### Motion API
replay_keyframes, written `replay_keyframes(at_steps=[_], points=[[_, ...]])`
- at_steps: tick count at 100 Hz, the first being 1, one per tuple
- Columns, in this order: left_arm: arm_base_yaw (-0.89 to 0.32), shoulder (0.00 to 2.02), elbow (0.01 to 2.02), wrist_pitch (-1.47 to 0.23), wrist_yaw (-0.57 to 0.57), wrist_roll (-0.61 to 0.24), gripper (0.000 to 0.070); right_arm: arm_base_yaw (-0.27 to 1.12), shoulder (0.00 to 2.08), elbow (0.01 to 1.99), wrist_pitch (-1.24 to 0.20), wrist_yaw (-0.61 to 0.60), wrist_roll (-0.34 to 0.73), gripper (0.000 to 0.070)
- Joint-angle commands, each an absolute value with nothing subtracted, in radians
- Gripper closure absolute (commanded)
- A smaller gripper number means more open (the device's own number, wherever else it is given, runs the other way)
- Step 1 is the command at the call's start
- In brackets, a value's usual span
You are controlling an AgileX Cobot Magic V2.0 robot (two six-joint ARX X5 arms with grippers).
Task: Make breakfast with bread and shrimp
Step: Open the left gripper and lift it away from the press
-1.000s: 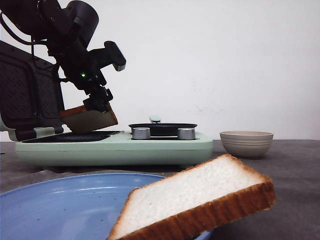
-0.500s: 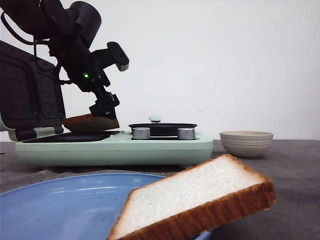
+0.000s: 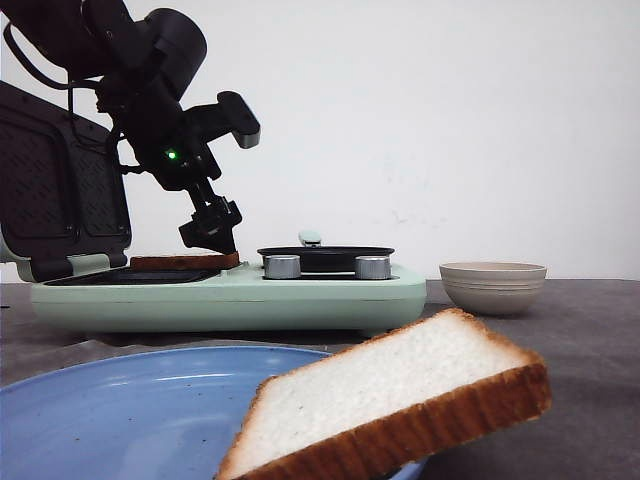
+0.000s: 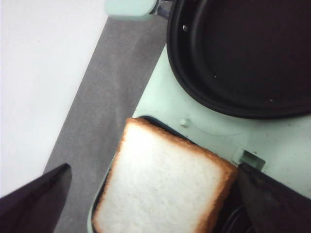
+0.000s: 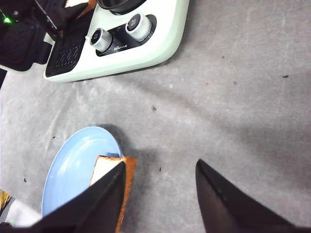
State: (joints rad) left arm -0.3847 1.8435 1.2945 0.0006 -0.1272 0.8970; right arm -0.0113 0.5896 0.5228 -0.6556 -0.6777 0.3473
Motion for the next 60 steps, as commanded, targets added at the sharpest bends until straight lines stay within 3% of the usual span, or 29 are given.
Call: replay_keyframes(at_steps=[1,25,60], points=[[-0.390,1.816,1.318,0.015,-0.123,0.860,0.0000,-0.009,0.593,0.539,-0.652,-0.679,0.336,0.0421],[-0.386,1.707,1.318,-0.026,-0.127,0.674,0.0000,-0.009,0.593,0.539,-0.652,-0.680,0.336,0.0421],[-0.351,1.503,1.318,-0.256,-0.118,0.354,0.0000,-0.009,0.593,0.539,-0.653,-0.681,0.337,0.0421]])
